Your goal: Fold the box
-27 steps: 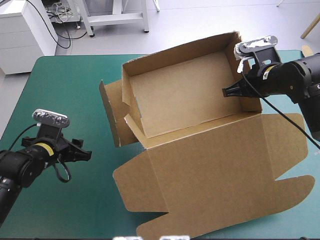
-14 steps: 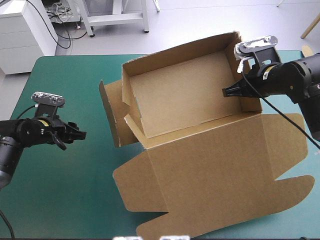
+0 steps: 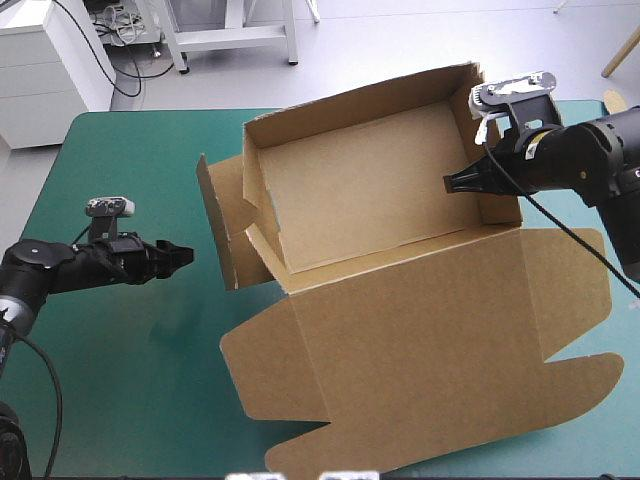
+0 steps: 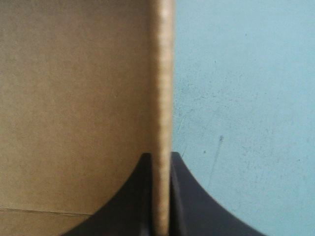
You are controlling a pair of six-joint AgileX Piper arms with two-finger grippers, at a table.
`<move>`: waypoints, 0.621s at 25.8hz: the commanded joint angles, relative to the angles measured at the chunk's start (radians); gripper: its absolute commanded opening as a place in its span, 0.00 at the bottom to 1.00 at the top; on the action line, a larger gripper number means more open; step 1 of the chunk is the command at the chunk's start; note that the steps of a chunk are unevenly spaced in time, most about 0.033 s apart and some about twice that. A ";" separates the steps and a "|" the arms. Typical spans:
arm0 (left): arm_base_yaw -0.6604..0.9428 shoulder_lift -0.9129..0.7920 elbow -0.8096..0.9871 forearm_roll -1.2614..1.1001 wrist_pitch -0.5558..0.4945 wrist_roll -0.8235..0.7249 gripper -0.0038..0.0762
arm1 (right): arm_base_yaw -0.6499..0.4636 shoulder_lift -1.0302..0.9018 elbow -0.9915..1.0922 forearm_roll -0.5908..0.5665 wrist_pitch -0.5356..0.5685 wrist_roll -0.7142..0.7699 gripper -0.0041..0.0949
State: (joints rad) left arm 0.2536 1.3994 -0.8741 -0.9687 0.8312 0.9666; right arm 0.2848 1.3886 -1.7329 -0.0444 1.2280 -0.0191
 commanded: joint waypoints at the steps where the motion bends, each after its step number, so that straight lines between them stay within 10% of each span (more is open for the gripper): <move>1: 0.002 -0.025 -0.022 -0.075 0.018 0.024 0.57 | -0.003 -0.037 -0.033 0.015 -0.058 0.009 0.02; 16: -0.002 -0.025 -0.022 -0.370 0.035 0.176 0.57 | -0.003 -0.037 -0.033 0.015 -0.058 0.009 0.02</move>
State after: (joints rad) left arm 0.2536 1.4030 -0.8731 -1.2160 0.8287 1.1046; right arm 0.2848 1.3886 -1.7329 -0.0441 1.2280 -0.0191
